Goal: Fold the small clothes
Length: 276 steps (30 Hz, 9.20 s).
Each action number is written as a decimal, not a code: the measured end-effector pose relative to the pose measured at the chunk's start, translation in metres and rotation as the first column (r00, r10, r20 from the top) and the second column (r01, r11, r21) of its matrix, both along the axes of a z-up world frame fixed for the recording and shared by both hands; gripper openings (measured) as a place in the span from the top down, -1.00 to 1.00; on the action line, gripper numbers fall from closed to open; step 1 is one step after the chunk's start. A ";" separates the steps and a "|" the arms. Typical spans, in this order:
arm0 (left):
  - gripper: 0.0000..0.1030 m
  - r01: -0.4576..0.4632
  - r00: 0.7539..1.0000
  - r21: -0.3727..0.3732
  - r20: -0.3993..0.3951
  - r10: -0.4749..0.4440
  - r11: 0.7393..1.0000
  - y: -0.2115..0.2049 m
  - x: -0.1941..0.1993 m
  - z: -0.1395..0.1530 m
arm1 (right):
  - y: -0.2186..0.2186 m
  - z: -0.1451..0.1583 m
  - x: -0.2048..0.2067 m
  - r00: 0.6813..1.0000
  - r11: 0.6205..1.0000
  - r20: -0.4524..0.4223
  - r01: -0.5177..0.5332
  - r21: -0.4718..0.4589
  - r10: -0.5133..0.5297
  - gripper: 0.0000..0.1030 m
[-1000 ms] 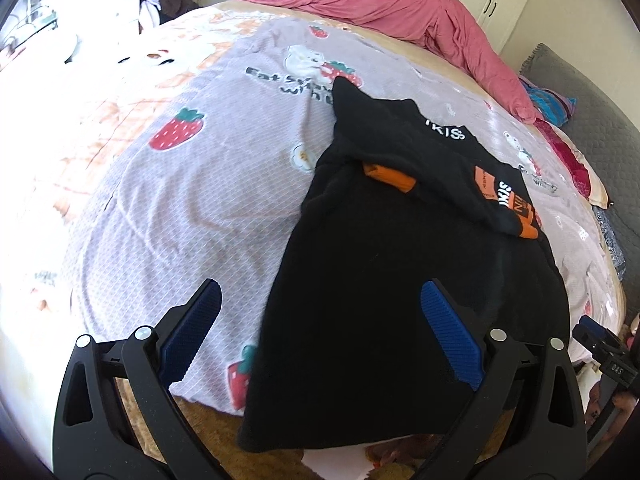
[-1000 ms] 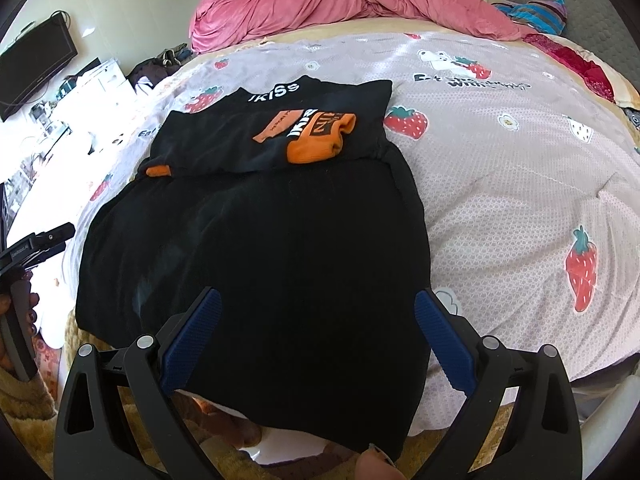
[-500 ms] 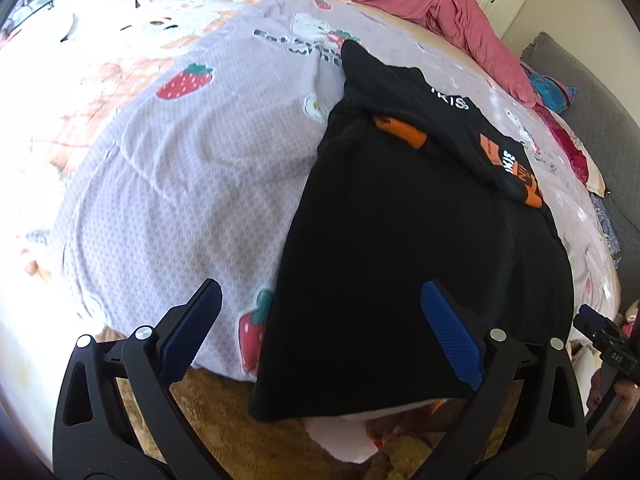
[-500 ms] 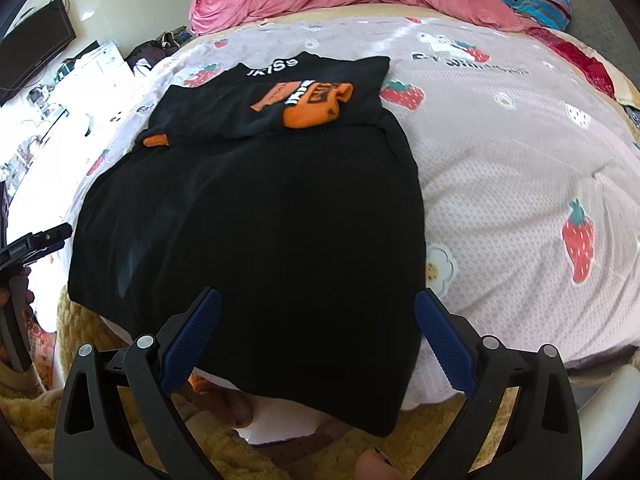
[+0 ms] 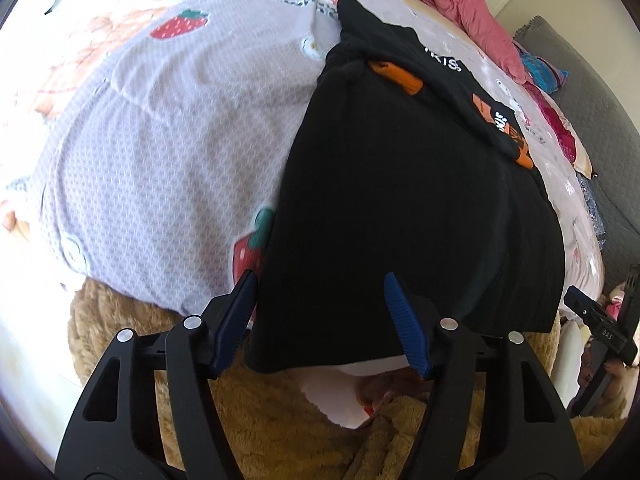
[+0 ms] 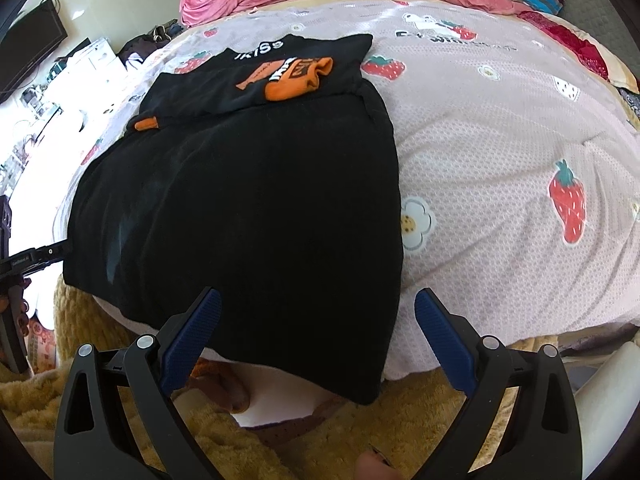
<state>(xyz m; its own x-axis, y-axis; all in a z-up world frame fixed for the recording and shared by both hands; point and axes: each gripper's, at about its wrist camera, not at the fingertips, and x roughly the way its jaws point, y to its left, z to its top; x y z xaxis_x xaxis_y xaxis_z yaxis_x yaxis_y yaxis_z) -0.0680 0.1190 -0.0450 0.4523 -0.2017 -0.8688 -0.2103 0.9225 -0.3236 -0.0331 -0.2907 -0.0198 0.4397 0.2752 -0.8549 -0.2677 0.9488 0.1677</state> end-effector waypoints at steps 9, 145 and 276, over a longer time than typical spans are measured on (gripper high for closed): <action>-0.11 -0.001 1.000 -0.024 -0.028 0.000 1.000 -0.002 -0.002 -0.013 | -0.010 -0.013 -0.012 0.996 0.999 -0.086 -0.032 0.037 0.035 -0.88; 0.95 -0.124 0.934 0.120 0.349 0.075 0.985 0.029 0.210 0.081 | 0.010 0.071 0.218 0.928 0.991 0.353 0.090 0.103 -0.121 0.84; -0.14 0.005 0.984 0.221 0.174 -0.045 0.975 -0.032 0.181 0.014 | 0.046 -0.013 0.168 0.988 0.991 0.106 0.119 -0.056 -0.113 0.09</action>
